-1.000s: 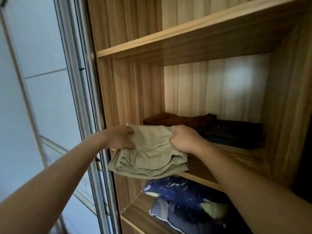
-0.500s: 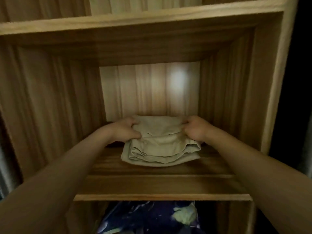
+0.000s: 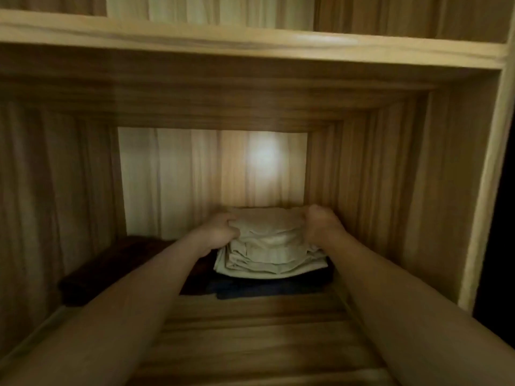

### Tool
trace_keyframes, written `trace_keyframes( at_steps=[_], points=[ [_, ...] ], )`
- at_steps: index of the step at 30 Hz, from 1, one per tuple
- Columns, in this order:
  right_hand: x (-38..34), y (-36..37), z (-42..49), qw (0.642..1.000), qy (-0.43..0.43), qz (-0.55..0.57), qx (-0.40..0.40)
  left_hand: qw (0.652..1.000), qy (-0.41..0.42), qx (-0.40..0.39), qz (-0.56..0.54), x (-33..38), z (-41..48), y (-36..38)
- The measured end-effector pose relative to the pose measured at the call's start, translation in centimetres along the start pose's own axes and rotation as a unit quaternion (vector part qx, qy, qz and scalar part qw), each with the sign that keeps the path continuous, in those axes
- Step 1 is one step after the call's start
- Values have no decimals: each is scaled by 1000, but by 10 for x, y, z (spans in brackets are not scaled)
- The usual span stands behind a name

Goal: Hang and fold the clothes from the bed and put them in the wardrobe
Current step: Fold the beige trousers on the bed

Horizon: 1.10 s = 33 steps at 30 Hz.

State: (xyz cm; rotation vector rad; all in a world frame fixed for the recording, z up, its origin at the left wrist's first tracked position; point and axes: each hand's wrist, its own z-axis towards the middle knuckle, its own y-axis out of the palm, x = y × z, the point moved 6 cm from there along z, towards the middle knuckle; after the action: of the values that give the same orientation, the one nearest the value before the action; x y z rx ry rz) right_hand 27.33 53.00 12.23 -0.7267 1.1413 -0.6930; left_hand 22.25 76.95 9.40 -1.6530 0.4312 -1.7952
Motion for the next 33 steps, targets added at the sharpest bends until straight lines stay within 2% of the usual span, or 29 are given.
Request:
trace_keyframes(
  at_steps=[2, 3, 5, 8, 10, 12, 15, 19, 23, 25, 27, 29, 30, 32, 33],
  points=[
    [4, 22, 5, 995, -3, -49, -84, 996, -23, -51, 63, -16, 9, 12],
    [4, 30, 6, 990, -17, -93, -101, 993, -35, -55, 97, -25, 13, 14],
    [2, 42, 10, 985, -45, -140, -93, 992, -27, -39, 120, -33, 21, 16],
    [-6, 60, 24, 984, -76, -135, -90, 992, 13, -19, 126, -25, 34, 21],
    [-7, 77, 33, 976, -95, -169, -102, 984, 39, -7, 173, -17, 48, 29],
    [3, 99, 35, 964, -97, -211, -127, 969, 32, -41, 242, -22, 60, 50],
    [29, 129, 40, 967, -66, -194, -150, 943, -33, -70, 322, -49, 71, 78],
    [42, 141, 55, 972, -57, -161, -160, 935, -53, -69, 344, -63, 86, 86],
    [44, 146, 66, 974, -64, -158, -150, 932, -52, -71, 352, -66, 95, 88],
    [44, 143, 64, 980, -71, -140, -121, 937, -44, -63, 342, -65, 93, 87],
    [38, 132, 53, 983, -91, -154, -43, 943, -28, -49, 329, -63, 88, 84],
    [29, 122, 34, 962, -122, -238, 55, 950, -2, -8, 312, -59, 77, 78],
    [27, 121, 25, 952, -127, -267, 80, 952, 11, 24, 304, -56, 70, 75],
    [32, 124, 16, 955, -121, -265, 65, 952, 30, 70, 296, -51, 56, 69],
    [36, 125, 13, 964, -118, -235, 34, 954, 28, 54, 293, -50, 50, 69]
  ],
)
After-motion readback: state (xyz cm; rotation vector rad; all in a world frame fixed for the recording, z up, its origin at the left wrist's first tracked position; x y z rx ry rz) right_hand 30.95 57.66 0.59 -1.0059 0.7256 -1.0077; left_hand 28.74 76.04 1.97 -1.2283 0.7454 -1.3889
